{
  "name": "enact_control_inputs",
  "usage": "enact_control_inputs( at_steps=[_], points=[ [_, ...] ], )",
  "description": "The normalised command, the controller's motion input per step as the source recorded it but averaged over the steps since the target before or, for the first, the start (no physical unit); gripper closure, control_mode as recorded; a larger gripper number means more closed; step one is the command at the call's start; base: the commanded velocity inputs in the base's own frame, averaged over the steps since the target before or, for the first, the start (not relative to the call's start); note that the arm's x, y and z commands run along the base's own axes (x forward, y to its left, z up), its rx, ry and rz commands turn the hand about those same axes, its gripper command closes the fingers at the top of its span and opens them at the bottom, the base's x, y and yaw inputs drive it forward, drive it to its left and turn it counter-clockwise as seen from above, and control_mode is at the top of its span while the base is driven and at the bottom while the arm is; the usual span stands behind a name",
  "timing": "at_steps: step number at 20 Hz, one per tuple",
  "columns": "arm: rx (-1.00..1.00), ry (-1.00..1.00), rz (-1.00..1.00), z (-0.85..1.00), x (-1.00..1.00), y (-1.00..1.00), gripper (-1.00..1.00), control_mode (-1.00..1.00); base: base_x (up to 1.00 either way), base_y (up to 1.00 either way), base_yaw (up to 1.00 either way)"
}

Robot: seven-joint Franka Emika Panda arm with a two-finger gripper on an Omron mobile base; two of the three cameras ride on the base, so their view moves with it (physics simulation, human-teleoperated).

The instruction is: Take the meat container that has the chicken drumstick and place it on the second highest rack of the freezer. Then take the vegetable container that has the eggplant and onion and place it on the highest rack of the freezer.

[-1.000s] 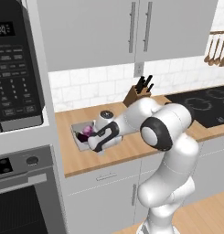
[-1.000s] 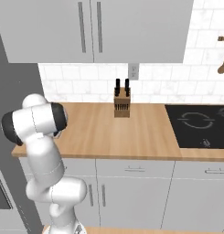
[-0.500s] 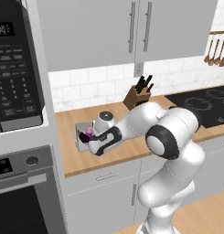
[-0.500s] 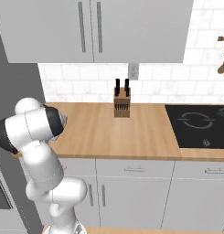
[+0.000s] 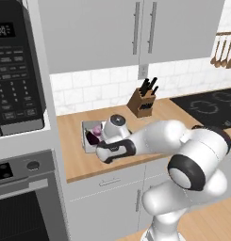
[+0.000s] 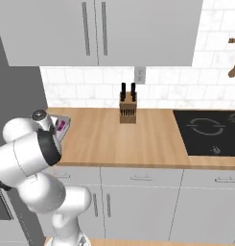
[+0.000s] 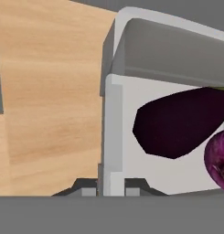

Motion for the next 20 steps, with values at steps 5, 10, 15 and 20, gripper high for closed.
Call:
enact_control_inputs(
  at_steps=[5,10,15,20],
  points=[
    [-0.03,-0.01,0.01,0.57,-0.16,-0.55,1.00,-1.00,0.00,0.00,0.00],
    [-0.15,0.00,0.12,0.49,-0.50,-0.81,1.00,-1.00,0.00,0.00,0.00],
    [-0.12,0.00,0.11,0.59,-0.50,-0.80,1.00,-1.00,0.00,0.00,0.00],
    [-0.09,0.00,0.07,0.55,-0.71,-0.48,1.00,-1.00,0.00,0.00,0.00]
  ],
)
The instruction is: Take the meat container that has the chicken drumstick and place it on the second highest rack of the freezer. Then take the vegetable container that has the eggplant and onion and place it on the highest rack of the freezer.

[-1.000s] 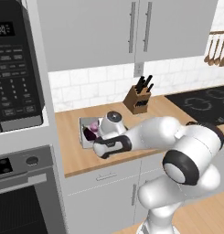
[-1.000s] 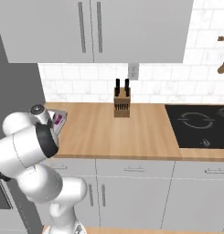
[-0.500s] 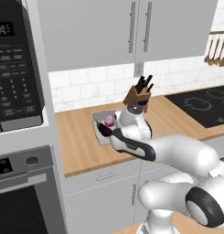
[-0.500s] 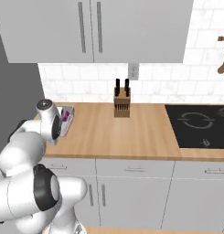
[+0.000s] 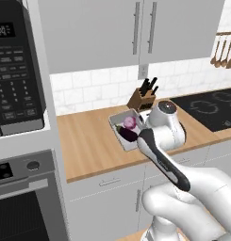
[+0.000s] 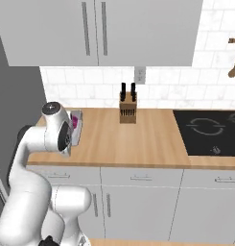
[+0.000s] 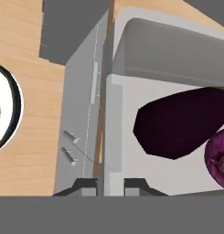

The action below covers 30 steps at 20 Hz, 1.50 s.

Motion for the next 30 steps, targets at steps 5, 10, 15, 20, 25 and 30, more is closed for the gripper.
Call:
enact_control_inputs(
  at_steps=[5,10,15,20,25,30],
  points=[
    [0.00,-0.01,0.13,0.62,-0.56,-0.03,1.00,-1.00,0.00,0.00,0.00],
    [0.00,-0.04,0.08,0.46,-0.23,0.00,1.00,-1.00,0.00,0.00,0.00],
    [0.00,0.01,0.00,0.27,-0.28,0.00,1.00,-1.00,0.00,0.00,0.00],
    [0.00,0.00,0.00,0.00,0.00,0.00,1.00,1.00,-0.99,0.00,0.02],
    [0.00,0.00,0.00,0.00,0.00,0.00,1.00,1.00,-1.00,0.04,0.02],
    [0.00,0.00,0.00,0.00,0.00,0.00,1.00,1.00,-0.63,0.86,0.07]
  ],
)
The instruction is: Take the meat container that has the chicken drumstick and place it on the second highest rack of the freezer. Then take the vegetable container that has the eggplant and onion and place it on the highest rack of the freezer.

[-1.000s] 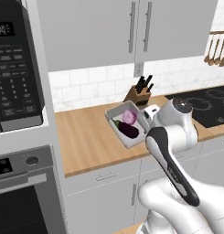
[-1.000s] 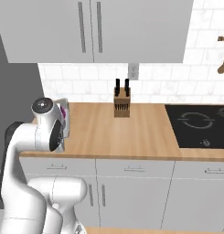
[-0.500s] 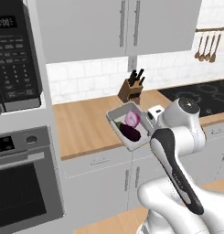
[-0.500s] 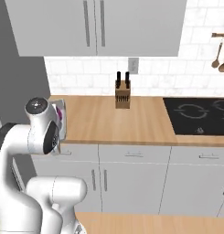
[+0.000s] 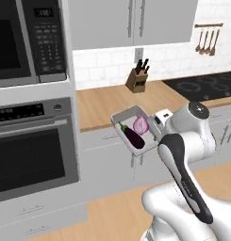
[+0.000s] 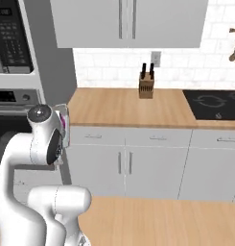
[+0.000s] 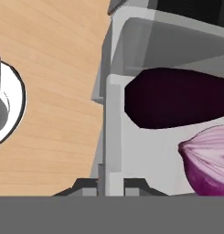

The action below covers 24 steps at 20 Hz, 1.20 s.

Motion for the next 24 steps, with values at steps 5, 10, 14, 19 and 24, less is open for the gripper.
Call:
enact_control_inputs(
  at_steps=[5,10,14,19,24],
  points=[
    [0.00,0.00,0.00,0.00,0.00,0.00,1.00,1.00,-0.14,1.00,0.04],
    [0.00,0.00,0.00,0.00,0.00,0.00,1.00,1.00,0.00,1.00,0.00],
    [0.00,0.00,0.00,0.00,0.00,0.00,1.00,1.00,0.00,1.00,0.00],
    [0.00,0.00,0.00,0.00,0.00,0.00,1.00,1.00,0.00,1.00,0.00],
    [0.00,0.00,0.00,0.00,0.00,0.00,1.00,1.00,0.00,1.00,0.02]
  ],
)
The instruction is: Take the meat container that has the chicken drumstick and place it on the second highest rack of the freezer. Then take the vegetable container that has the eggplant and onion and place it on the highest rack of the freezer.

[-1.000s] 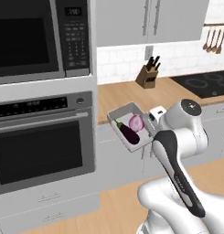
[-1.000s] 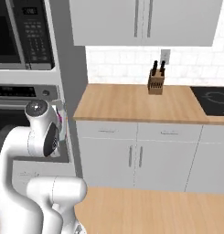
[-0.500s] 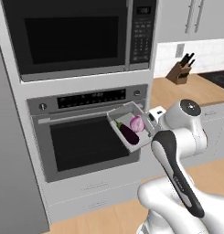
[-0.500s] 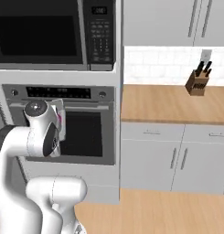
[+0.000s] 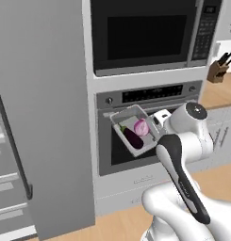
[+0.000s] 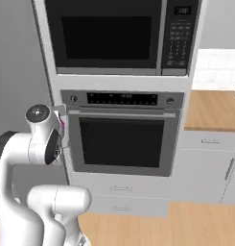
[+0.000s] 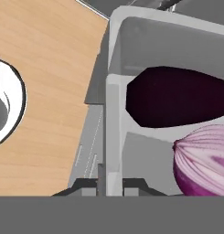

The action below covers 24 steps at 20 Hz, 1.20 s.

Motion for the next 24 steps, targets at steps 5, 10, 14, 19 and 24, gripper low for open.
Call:
enact_control_inputs(
  at_steps=[5,10,14,19,24],
  points=[
    [0.00,0.00,0.00,0.00,0.00,0.00,1.00,1.00,0.00,1.00,0.02],
    [0.00,0.00,0.00,0.00,0.00,0.00,1.00,1.00,0.00,1.00,0.01],
    [0.00,0.00,0.00,0.00,0.00,0.00,1.00,1.00,0.00,1.00,0.00],
    [0.00,0.00,0.00,0.00,0.00,0.00,1.00,1.00,0.05,0.97,0.00],
    [0.00,0.00,0.00,0.00,0.00,0.00,1.00,1.00,0.37,0.11,-0.02]
  ],
)
